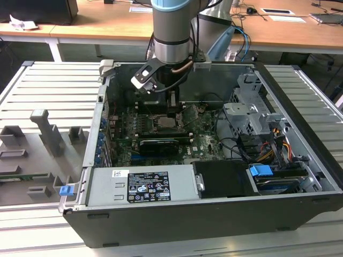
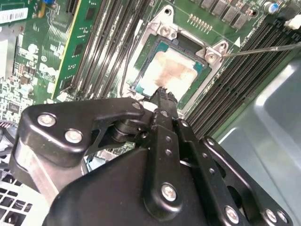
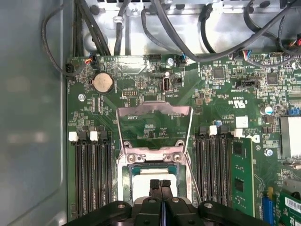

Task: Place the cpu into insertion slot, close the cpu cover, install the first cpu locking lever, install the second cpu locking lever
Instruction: 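Close the cpu cover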

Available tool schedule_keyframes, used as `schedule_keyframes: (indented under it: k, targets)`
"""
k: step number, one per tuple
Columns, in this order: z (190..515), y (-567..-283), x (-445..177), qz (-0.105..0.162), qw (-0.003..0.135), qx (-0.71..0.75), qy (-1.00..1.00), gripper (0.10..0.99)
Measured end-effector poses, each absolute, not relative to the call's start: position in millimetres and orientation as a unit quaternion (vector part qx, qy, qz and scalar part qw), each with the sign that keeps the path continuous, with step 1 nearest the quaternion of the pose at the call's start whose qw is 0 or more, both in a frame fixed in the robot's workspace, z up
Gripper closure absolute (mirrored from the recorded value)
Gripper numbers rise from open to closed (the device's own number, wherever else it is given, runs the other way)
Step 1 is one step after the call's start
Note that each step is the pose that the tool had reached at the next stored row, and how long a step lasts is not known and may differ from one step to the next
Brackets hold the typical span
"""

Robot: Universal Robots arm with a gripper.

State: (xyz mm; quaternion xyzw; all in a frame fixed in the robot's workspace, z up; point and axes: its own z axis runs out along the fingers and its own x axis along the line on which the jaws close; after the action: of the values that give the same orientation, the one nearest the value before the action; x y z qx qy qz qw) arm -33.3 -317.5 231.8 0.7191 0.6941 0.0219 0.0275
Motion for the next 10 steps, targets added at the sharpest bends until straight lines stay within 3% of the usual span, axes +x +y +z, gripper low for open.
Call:
schedule_keyframes:
  k: [10]
  targets:
    - [235.9, -318.2, -33.2, 0.022, 0.028, 0.719, 0.694, 0.98]
